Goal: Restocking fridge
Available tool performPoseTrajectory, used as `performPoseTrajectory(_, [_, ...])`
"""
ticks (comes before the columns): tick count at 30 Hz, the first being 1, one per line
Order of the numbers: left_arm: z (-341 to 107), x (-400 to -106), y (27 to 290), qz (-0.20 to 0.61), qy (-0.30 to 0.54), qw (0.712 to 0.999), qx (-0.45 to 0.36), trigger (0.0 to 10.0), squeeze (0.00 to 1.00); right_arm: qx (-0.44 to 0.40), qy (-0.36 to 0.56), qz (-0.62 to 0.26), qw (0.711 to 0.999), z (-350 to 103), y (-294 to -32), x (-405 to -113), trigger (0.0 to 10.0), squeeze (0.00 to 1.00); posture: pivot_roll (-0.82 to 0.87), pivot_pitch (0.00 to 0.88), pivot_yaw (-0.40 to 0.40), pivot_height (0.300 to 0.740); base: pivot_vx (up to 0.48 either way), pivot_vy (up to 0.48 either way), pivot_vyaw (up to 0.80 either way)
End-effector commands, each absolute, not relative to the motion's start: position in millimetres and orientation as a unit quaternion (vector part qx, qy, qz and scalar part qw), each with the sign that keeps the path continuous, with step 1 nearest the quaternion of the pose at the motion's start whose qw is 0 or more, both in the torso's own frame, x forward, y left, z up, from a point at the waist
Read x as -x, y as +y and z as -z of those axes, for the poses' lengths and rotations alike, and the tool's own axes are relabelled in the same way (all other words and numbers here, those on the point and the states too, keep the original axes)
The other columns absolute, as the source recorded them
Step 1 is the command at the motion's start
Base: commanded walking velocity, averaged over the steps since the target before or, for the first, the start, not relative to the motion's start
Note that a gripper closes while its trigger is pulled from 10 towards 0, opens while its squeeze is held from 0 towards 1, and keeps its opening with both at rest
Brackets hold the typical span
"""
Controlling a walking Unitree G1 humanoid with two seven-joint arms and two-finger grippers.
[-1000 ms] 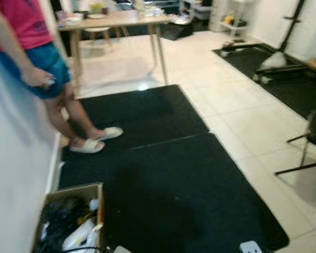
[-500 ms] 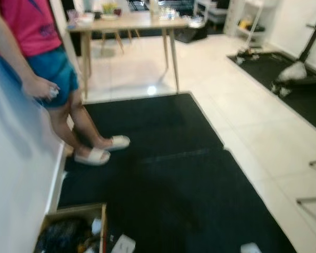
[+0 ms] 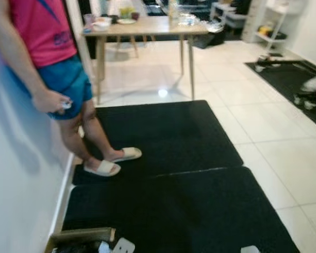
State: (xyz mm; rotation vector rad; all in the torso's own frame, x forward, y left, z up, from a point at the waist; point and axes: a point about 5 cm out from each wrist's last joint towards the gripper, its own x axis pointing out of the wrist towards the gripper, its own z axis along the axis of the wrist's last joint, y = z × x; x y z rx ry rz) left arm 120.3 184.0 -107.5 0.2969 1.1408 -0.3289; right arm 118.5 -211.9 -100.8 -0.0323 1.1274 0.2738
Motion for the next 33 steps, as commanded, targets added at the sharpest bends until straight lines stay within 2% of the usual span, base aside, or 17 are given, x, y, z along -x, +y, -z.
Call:
performPoseTrajectory(1, [110.0, -113.8, 180.6, 0.164, 0.546, 0.810, -0.140, 10.0, 0.00, 0.016, 0.550, -0.125, 0.826, 103.5, -214.9, -108.3, 10.0, 0.00, -0.05, 0.000, -0.017, 0.740, 0.446, 0.000, 0.00])
performPoseTrajectory(21, [110.3, -113.1, 179.5, 0.160, 0.546, 0.811, -0.137, 10.0, 0.00, 0.023, 0.558, -0.123, 0.820, 104.4, -215.8, -106.2, 10.0, 0.00, -0.05, 0.000, -0.021, 0.740, 0.431, 0.000, 0.00])
performPoseTrajectory(33, [110.1, -113.8, 182.4, 0.147, 0.549, 0.811, -0.137, 10.0, 0.00, 0.025, 0.564, -0.122, 0.816, 105.4, -216.4, -102.6, 10.0, 0.00, -0.05, 0.000, -0.019, 0.740, 0.020, 0.000, 0.00])
